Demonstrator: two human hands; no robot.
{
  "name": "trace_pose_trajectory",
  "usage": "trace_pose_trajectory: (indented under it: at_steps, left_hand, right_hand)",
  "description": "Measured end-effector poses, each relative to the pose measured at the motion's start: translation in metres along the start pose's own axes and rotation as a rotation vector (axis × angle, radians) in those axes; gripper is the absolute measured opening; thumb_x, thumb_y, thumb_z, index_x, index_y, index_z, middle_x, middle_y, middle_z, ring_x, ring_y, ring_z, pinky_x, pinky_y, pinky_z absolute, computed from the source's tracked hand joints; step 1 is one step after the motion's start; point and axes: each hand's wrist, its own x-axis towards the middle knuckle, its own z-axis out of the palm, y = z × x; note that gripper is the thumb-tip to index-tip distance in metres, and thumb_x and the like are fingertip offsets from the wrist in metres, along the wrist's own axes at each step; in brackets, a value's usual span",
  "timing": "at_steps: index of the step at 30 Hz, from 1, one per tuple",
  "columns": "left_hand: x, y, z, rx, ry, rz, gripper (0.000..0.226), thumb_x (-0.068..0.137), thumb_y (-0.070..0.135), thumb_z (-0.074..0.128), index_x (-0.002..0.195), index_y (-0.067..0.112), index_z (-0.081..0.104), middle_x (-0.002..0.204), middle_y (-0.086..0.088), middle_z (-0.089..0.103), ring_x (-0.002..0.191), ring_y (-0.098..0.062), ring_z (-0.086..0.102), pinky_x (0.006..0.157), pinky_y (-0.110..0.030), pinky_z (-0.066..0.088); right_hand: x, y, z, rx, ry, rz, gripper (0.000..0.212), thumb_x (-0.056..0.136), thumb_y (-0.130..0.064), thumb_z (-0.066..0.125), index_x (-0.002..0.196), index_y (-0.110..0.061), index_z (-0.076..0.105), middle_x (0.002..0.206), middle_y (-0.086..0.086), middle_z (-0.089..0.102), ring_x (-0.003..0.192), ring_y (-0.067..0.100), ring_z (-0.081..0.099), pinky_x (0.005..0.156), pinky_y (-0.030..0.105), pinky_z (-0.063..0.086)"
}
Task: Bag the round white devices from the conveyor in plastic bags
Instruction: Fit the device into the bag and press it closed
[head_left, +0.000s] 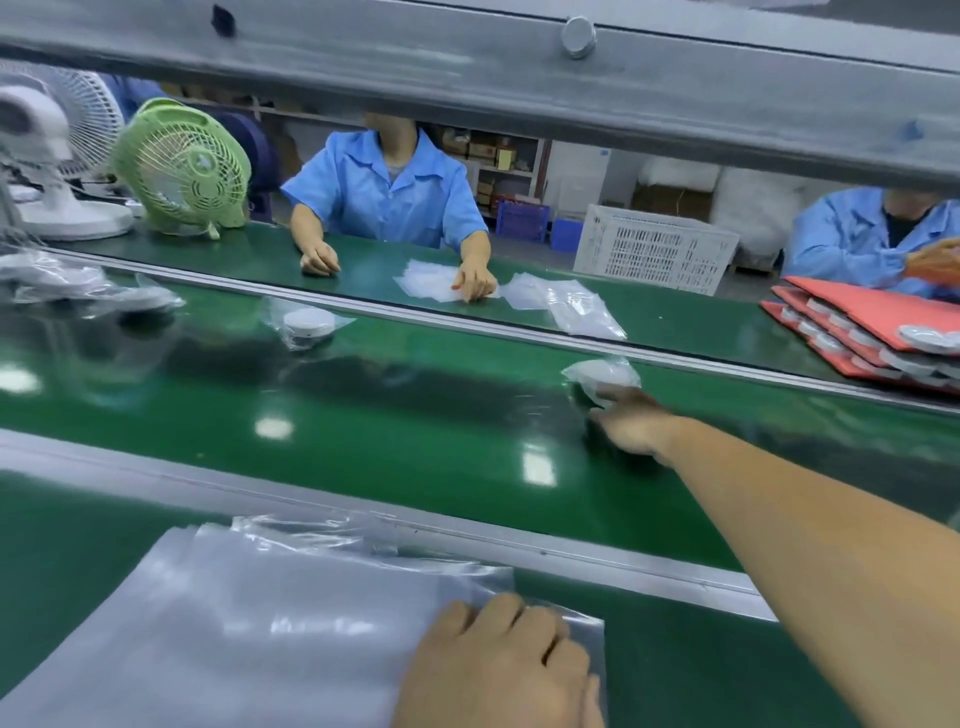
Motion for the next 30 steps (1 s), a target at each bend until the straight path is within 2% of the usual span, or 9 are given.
trace_pose_trajectory:
  at_steps: [4, 6, 8, 10, 13, 18, 22, 26, 30]
  left_hand:
    - [0.001, 0.002, 0.003, -0.106, -0.03, -0.043, 0.031, 0.069, 0.049, 0.047, 0.065, 0.038, 0.076, 0.082, 0.023, 0.073, 0.072, -0.005, 0.07, 0.062, -0.021, 0.056]
    - [0.0, 0.002, 0.002, -0.126, -0.038, -0.052, 0.032, 0.069, 0.048, 0.047, 0.067, 0.038, 0.078, 0.085, 0.023, 0.075, 0.076, -0.005, 0.072, 0.063, -0.023, 0.058]
    - [-0.002, 0.003, 0.0, -0.131, -0.029, -0.069, 0.032, 0.07, 0.047, 0.047, 0.069, 0.038, 0.078, 0.088, 0.021, 0.075, 0.078, -0.007, 0.073, 0.064, -0.024, 0.058]
    - [-0.002, 0.005, -0.004, -0.135, -0.025, -0.09, 0.033, 0.072, 0.045, 0.047, 0.072, 0.036, 0.079, 0.09, 0.019, 0.076, 0.08, -0.009, 0.073, 0.064, -0.026, 0.058]
    - [-0.003, 0.009, -0.011, -0.095, -0.075, -0.128, 0.036, 0.077, 0.045, 0.045, 0.081, 0.035, 0.08, 0.097, 0.018, 0.075, 0.089, -0.01, 0.073, 0.069, -0.03, 0.059]
    - [-0.01, 0.014, -0.017, -0.019, -0.145, -0.163, 0.03, 0.084, 0.046, 0.054, 0.099, 0.036, 0.078, 0.109, 0.019, 0.073, 0.101, -0.008, 0.069, 0.079, -0.028, 0.057]
    - [-0.012, 0.014, -0.018, -0.005, -0.168, -0.179, 0.036, 0.087, 0.05, 0.047, 0.107, 0.038, 0.075, 0.116, 0.02, 0.07, 0.11, -0.008, 0.066, 0.087, -0.028, 0.055]
    - [-0.012, 0.015, -0.022, 0.03, -0.164, -0.188, 0.029, 0.082, 0.049, 0.055, 0.097, 0.038, 0.078, 0.106, 0.021, 0.073, 0.099, -0.006, 0.068, 0.08, -0.026, 0.056]
    - [-0.012, 0.016, -0.021, 0.039, -0.17, -0.182, 0.028, 0.083, 0.046, 0.055, 0.099, 0.039, 0.078, 0.107, 0.021, 0.073, 0.1, -0.006, 0.068, 0.08, -0.026, 0.056]
  right_hand:
    - [-0.04, 0.002, -0.001, 0.023, 0.1, -0.171, 0.044, 0.1, -0.042, 0.058, 0.143, -0.033, 0.055, 0.104, 0.0, 0.07, 0.076, 0.005, 0.065, 0.065, 0.021, 0.049]
    - [-0.081, 0.013, 0.002, 0.076, 0.104, -0.265, 0.042, 0.098, -0.043, 0.063, 0.139, -0.037, 0.058, 0.129, -0.003, 0.065, 0.107, 0.01, 0.063, 0.087, 0.018, 0.043]
    - [-0.129, 0.026, 0.008, 0.084, 0.113, -0.347, 0.036, 0.096, -0.046, 0.064, 0.132, -0.045, 0.061, 0.148, -0.014, 0.051, 0.138, 0.01, 0.044, 0.107, 0.021, 0.03]
    - [-0.178, 0.041, 0.015, 0.07, 0.099, -0.396, 0.031, 0.092, -0.056, 0.061, 0.123, -0.057, 0.059, 0.152, -0.024, 0.043, 0.148, 0.0, 0.026, 0.118, 0.024, 0.021]
    - [-0.238, 0.058, 0.026, 0.055, 0.058, -0.396, 0.04, 0.082, -0.079, 0.043, 0.12, -0.07, 0.05, 0.157, -0.036, 0.026, 0.15, -0.012, 0.001, 0.124, 0.028, 0.014]
    - [-0.262, 0.058, 0.035, -0.13, 0.117, -0.438, 0.064, 0.087, -0.081, 0.027, 0.146, -0.057, 0.037, 0.166, -0.028, 0.009, 0.152, -0.005, -0.018, 0.126, 0.028, 0.001]
    - [-0.26, 0.056, 0.036, -0.089, 0.103, -0.397, 0.066, 0.085, -0.084, 0.03, 0.146, -0.058, 0.035, 0.166, -0.026, 0.014, 0.152, -0.006, -0.016, 0.126, 0.029, 0.004]
    - [-0.261, 0.056, 0.035, -0.077, 0.113, -0.4, 0.062, 0.086, -0.082, 0.034, 0.141, -0.056, 0.044, 0.164, -0.028, 0.021, 0.152, -0.008, -0.01, 0.126, 0.028, 0.006]
    - [-0.261, 0.055, 0.035, -0.077, 0.112, -0.408, 0.063, 0.086, -0.082, 0.036, 0.143, -0.057, 0.041, 0.165, -0.028, 0.019, 0.152, -0.008, -0.012, 0.126, 0.03, 0.007]
